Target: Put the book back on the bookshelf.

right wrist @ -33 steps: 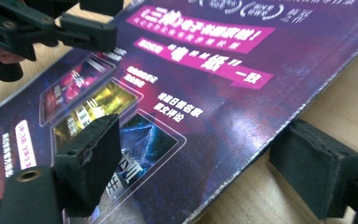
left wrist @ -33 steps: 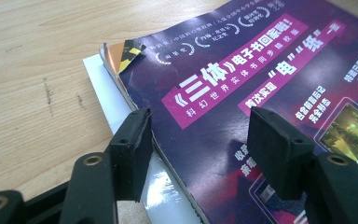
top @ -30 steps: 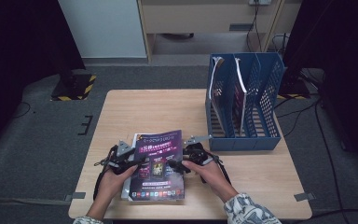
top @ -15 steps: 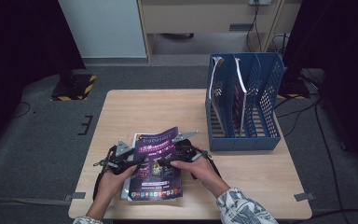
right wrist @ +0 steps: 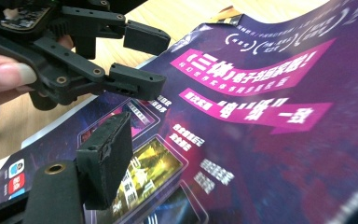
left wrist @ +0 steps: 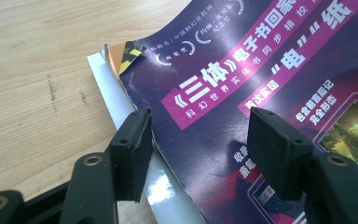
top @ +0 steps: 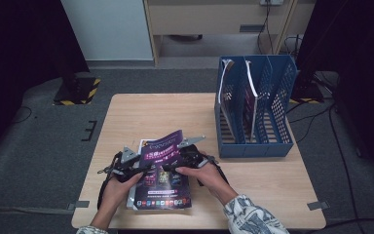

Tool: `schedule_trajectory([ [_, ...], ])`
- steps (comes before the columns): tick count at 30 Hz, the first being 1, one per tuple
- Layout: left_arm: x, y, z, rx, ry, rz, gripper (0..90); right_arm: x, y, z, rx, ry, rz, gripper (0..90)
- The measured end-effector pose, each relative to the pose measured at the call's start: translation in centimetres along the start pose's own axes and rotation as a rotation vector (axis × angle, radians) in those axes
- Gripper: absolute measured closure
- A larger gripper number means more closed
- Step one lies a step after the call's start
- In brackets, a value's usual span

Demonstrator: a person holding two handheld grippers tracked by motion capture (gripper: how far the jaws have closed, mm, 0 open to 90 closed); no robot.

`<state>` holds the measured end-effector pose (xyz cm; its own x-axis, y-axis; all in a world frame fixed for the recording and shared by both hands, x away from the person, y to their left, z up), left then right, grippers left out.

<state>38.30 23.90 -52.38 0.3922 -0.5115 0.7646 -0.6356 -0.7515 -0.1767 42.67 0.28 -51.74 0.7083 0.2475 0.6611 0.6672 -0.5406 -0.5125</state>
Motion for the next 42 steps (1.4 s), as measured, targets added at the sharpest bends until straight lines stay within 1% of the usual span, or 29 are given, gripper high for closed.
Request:
schedule_trajectory([
  [1, 0.0, 0.0, 0.0, -0.001, 0.000, 0.002, 40.3, 0.0, 0.0, 0.1, 0.001, -0.002, -0.002, 28.0],
  [3, 0.0, -0.1, 0.0, -0.003, 0.001, -0.002, 40.2, -0.1, -0.1, 0.3, -0.017, 0.003, -0.003, 33.0],
  [7, -0.1, -0.1, -0.1, -0.008, 0.002, -0.013, 40.2, 0.0, -0.1, 0.0, -0.024, 0.032, 0.019, 46.8],
  [8, 0.0, -0.1, -0.1, -0.007, 0.001, -0.013, 40.1, 0.0, -0.1, -0.2, -0.026, 0.041, 0.021, 52.1],
  [11, 0.0, -0.2, -0.1, -0.011, 0.011, -0.018, 39.5, 0.2, -0.3, -0.5, -0.018, 0.077, 0.025, 63.2],
  [12, 0.0, -0.2, -0.2, -0.016, 0.015, -0.024, 38.9, 0.4, -0.4, -0.7, -0.016, 0.095, 0.023, 65.9],
  [14, 0.0, -0.3, -0.2, -0.021, 0.023, -0.037, 36.8, 0.5, -0.6, -0.9, -0.013, 0.110, 0.024, 70.2],
  [15, 0.0, -0.3, -0.3, -0.023, 0.026, -0.041, 36.2, 0.5, -0.6, -1.0, -0.014, 0.120, 0.013, 72.4],
  [16, 0.1, -0.3, -0.3, -0.026, 0.033, -0.043, 35.2, 0.6, -0.6, -1.1, -0.011, 0.130, 0.012, 74.2],
  [18, 0.1, -0.3, -0.4, -0.028, 0.039, -0.045, 31.6, 0.6, -0.7, -1.2, -0.014, 0.136, 0.011, 75.3],
  [19, 0.2, -0.3, -0.4, -0.032, 0.046, -0.045, 30.7, 0.7, -0.8, -1.5, -0.018, 0.149, -0.017, 76.2],
  [20, 0.2, -0.3, -0.4, -0.033, 0.048, -0.043, 29.7, 0.8, -0.9, -1.6, -0.018, 0.151, -0.018, 76.3],
  [25, 0.3, -0.3, -0.6, -0.041, 0.070, -0.060, 26.7, 1.0, -1.1, -2.1, -0.028, 0.172, -0.054, 77.2],
  [28, 0.3, -0.4, -0.7, -0.049, 0.082, -0.078, 23.8, 1.2, -1.2, -2.6, -0.030, 0.195, -0.080, 77.9],
  [32, 0.4, -0.5, -0.8, -0.057, 0.096, -0.086, 22.6, 1.6, -1.4, -3.1, -0.037, 0.221, -0.109, 78.5],
  [35, 0.6, -0.4, -0.7, -0.062, 0.102, -0.086, 20.6, 1.8, -1.5, -3.4, -0.038, 0.239, -0.121, 79.0],
  [36, 0.6, -0.4, -0.7, -0.064, 0.103, -0.083, 20.2, 1.9, -1.5, -3.5, -0.037, 0.245, -0.118, 79.1],
  [42, 0.8, -0.3, -0.8, -0.071, 0.122, -0.084, 18.1, 2.3, -1.7, -4.2, -0.037, 0.276, -0.146, 79.8],
])
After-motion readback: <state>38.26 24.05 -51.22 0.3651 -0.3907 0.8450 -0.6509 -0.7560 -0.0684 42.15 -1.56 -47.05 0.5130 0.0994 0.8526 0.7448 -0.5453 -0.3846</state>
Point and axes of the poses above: each handheld gripper's, and its own axes: z roughly forward along the jaws, x roughly out of its top, y roughly to its right, the point moved 1 cm from there along z, roughly forward along the jaws, and after that the axes turned 14 degrees about z, right-handed, at the moved point
